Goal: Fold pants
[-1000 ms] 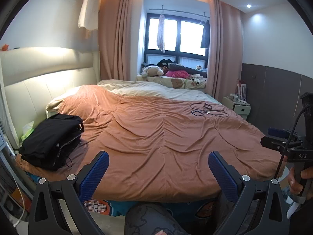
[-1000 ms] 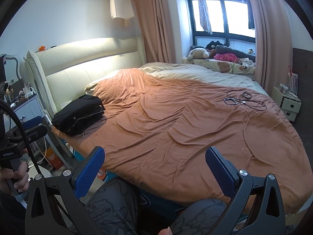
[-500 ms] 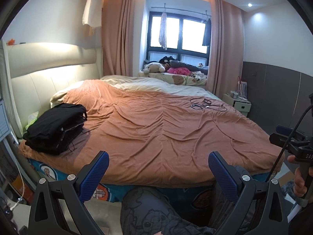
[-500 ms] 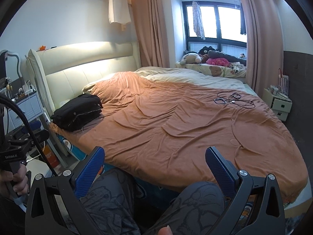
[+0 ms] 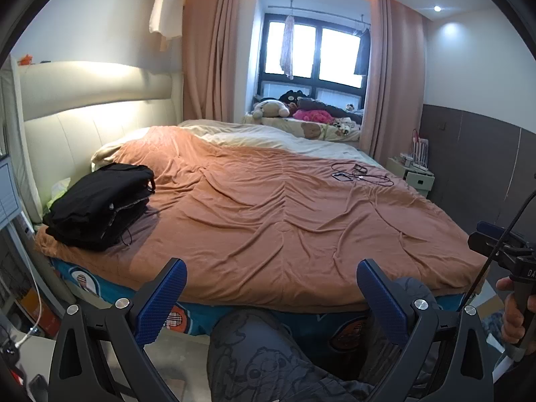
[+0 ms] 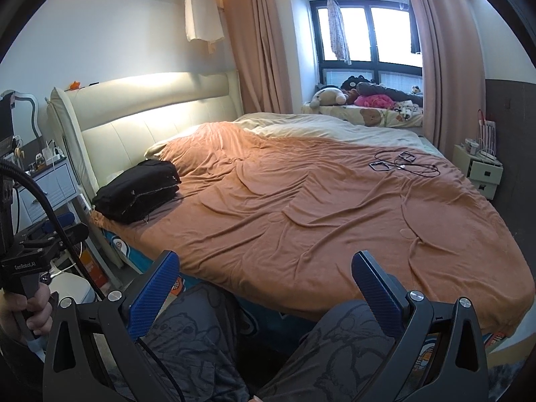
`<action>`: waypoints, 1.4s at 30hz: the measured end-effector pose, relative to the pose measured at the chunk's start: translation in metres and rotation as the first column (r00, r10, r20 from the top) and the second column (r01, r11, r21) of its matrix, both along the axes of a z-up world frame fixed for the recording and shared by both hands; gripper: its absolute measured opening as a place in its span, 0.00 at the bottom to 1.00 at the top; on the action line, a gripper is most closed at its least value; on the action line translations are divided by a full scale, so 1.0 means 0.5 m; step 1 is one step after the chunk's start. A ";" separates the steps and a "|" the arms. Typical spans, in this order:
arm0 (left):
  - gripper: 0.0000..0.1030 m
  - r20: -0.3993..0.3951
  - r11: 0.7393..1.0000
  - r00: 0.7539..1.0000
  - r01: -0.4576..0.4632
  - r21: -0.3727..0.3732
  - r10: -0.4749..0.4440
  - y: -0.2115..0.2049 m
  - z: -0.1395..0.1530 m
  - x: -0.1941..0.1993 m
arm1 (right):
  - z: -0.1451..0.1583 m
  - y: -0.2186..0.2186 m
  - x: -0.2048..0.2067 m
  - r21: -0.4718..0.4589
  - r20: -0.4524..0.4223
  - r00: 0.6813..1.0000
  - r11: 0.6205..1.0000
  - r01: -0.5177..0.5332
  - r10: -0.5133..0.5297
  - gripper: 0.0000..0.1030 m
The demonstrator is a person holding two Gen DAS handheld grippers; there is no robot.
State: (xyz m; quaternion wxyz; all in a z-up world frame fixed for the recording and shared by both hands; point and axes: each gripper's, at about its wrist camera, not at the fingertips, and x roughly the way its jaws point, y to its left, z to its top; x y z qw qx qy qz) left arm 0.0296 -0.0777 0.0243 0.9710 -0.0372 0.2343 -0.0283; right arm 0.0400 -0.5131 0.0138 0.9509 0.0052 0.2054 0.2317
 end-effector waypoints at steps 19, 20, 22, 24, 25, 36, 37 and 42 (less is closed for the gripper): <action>0.99 0.006 1.000 1.000 -0.006 0.011 0.006 0.000 0.004 -0.003 | -0.004 -0.020 -0.007 0.013 -0.004 1.000 1.000 0.008 -0.008 1.00; 0.99 0.006 1.000 1.000 -0.005 0.009 0.005 0.000 0.004 -0.004 | -0.003 -0.021 -0.008 0.012 -0.001 1.000 1.000 0.012 -0.012 1.00; 0.99 0.008 1.000 1.000 -0.004 0.008 0.004 0.000 0.006 -0.005 | -0.002 -0.025 -0.008 0.012 0.001 1.000 1.000 0.013 -0.013 1.00; 0.99 0.010 1.000 1.000 -0.005 0.009 0.004 0.001 0.008 -0.007 | -0.001 -0.027 -0.008 0.015 0.000 1.000 1.000 0.014 -0.014 1.00; 0.99 0.012 1.000 1.000 -0.003 0.010 0.003 0.001 0.009 -0.008 | -0.002 -0.029 -0.007 0.015 0.000 1.000 1.000 0.015 -0.015 1.00; 0.99 0.022 1.000 1.000 -0.001 0.011 0.000 -0.003 0.010 -0.011 | -0.001 -0.038 -0.007 0.016 0.001 1.000 1.000 0.015 -0.015 1.00; 0.99 0.022 1.000 1.000 -0.001 0.011 0.001 -0.003 0.010 -0.011 | 0.000 -0.040 -0.007 0.018 0.001 1.000 1.000 0.015 -0.015 1.00; 0.99 0.024 1.000 1.000 -0.001 0.012 0.001 -0.004 0.011 -0.012 | 0.001 -0.045 -0.007 0.018 0.004 1.000 1.000 0.013 -0.013 1.00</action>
